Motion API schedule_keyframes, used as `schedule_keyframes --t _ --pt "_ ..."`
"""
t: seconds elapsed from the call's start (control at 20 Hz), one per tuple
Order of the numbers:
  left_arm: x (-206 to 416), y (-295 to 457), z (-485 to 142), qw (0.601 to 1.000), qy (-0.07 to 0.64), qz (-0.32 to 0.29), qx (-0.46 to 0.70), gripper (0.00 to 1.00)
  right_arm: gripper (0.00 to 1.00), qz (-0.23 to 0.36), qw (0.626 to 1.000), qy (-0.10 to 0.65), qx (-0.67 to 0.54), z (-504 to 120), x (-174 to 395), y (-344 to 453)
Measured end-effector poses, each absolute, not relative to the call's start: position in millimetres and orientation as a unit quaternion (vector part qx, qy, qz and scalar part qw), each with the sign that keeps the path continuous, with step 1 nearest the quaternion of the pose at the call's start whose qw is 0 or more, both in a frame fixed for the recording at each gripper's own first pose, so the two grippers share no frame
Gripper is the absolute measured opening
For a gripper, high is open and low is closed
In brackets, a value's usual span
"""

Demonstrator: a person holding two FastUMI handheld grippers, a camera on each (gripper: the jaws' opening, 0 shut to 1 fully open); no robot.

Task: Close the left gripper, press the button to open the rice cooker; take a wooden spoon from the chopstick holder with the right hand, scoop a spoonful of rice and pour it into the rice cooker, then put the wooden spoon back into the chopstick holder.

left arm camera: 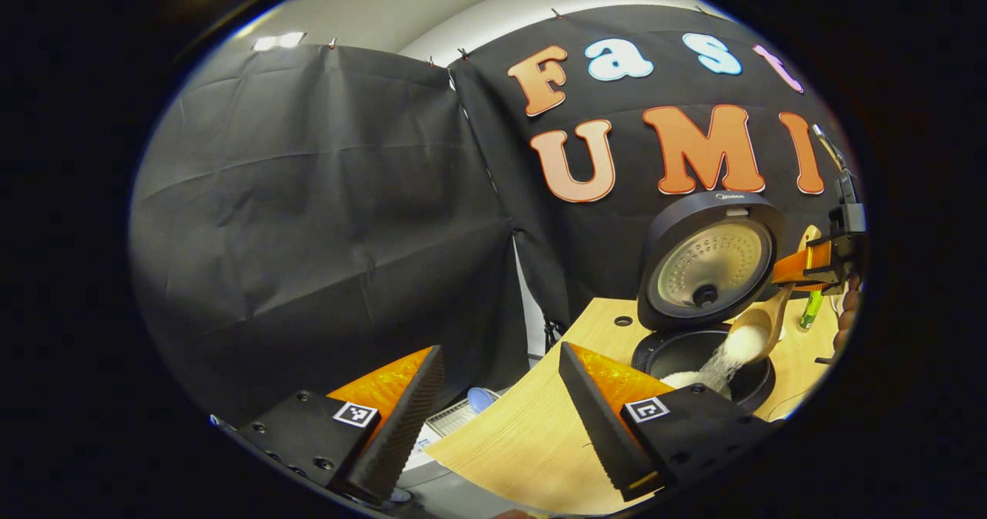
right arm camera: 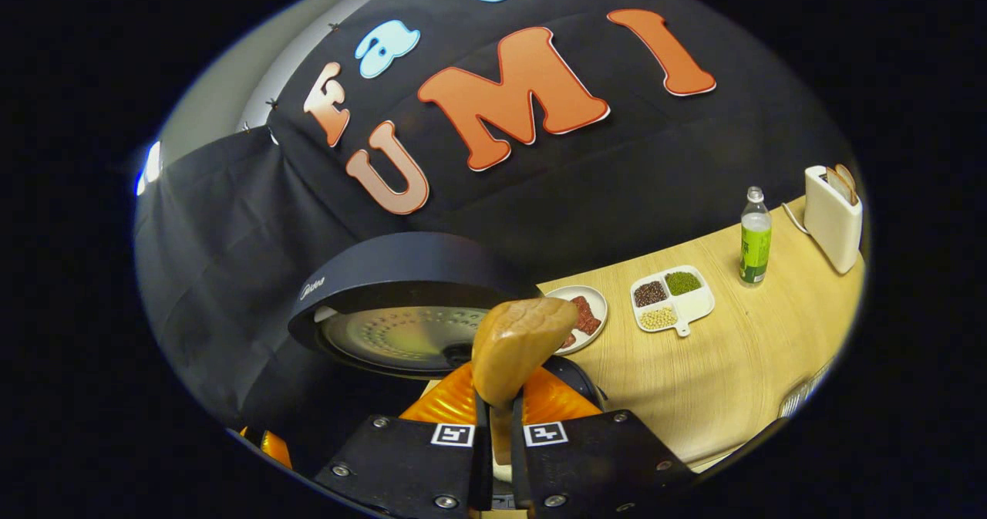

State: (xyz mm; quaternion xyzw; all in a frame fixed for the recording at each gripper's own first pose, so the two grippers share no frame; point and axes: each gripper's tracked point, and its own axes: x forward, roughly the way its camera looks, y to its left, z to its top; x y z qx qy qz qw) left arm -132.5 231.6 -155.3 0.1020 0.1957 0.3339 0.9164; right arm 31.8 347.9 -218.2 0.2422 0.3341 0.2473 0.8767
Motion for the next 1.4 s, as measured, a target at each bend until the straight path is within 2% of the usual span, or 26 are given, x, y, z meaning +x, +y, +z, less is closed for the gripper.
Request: schedule_keyframes --t 0.1,0.25,0.3,0.35,0.6,1.15,1.2,1.25,1.4 --pt "-137 233 -160 0.914 0.200 0.337 0.099 1.00 0.09 0.247 0.888 0.317 0.224 -213 33 349" --pt "-141 233 -162 0.914 0.202 0.337 0.096 1.00 0.09 0.250 0.903 0.292 0.192 -208 39 354" --pt "-141 233 -162 0.914 0.203 0.337 0.097 0.94 0.09 0.252 0.906 0.285 0.185 -206 39 355" --pt "-141 234 -162 0.914 0.203 0.337 0.098 1.00 0.09 0.253 0.909 0.279 0.177 -206 38 356" --pt "-143 240 -162 0.912 0.204 0.342 0.098 1.00 0.09 0.270 0.923 0.244 0.123 -202 38 362" --pt "-130 234 -164 0.916 0.202 0.333 0.101 1.00 0.09 0.353 0.923 0.151 -0.011 -187 4 386" --pt "-129 233 -164 0.916 0.202 0.331 0.101 0.94 0.09 0.357 0.923 0.140 -0.020 -183 4 386" --pt "-128 232 -165 0.916 0.202 0.330 0.101 1.00 0.09 0.360 0.924 0.130 -0.027 -178 4 385" --pt "-123 228 -164 0.918 0.202 0.326 0.103 1.00 0.09 0.363 0.924 0.117 -0.025 -171 4 383"
